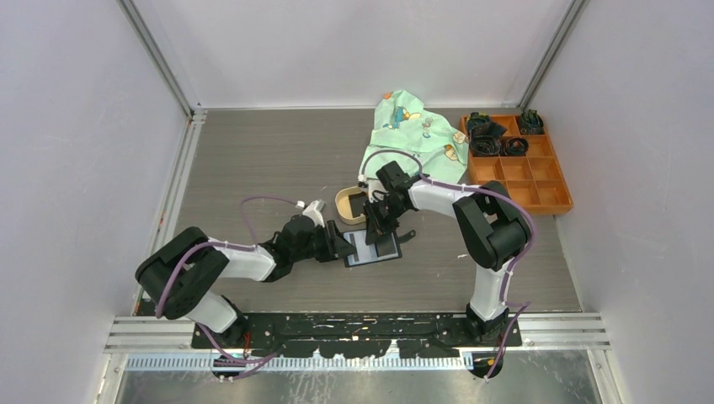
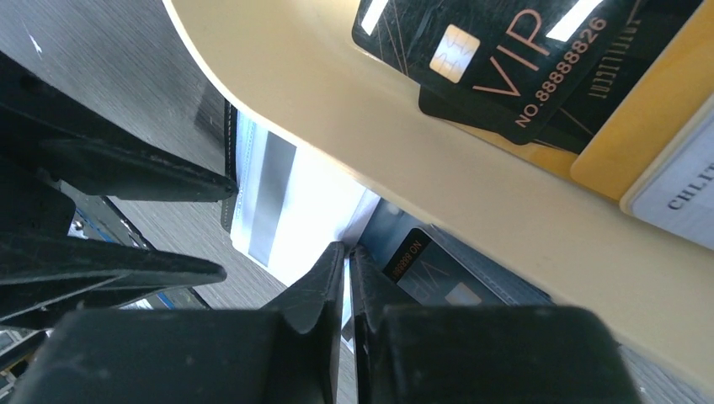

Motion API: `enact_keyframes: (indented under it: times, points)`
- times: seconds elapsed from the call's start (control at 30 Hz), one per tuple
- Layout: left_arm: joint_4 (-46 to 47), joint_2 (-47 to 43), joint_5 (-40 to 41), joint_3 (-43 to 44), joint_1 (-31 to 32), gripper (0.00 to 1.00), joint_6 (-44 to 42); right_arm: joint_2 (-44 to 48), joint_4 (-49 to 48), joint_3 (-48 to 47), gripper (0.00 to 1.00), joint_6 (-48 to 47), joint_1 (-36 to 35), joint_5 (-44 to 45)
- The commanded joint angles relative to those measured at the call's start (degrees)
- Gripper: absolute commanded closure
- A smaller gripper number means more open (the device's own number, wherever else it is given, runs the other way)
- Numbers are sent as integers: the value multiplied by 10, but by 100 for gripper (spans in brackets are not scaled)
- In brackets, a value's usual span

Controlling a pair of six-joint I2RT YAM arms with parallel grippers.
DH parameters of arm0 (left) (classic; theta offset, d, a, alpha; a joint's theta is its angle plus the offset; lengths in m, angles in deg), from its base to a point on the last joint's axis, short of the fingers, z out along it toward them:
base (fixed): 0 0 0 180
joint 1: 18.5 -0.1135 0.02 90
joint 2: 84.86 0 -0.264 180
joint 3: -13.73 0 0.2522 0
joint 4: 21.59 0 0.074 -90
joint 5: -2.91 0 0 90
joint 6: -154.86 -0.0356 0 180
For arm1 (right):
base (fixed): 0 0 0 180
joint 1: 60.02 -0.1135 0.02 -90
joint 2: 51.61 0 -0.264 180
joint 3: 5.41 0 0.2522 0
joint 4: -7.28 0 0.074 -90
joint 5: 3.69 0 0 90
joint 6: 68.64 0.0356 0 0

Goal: Put the credit cards into the card holder
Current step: Turn over the card slot in the card holder.

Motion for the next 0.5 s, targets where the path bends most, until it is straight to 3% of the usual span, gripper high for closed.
enact_keyframes:
  times: [0.0, 0.17, 0.47]
  points:
    - [31, 8, -3, 20, -5, 59, 14, -8, 5, -18, 87, -8, -2, 23]
    - [0, 17, 6, 30, -5, 58, 8, -16, 9, -22, 87, -6, -2, 13]
    - [54, 52, -32, 37, -5, 63, 27, -15, 10, -23, 87, -3, -2, 1]
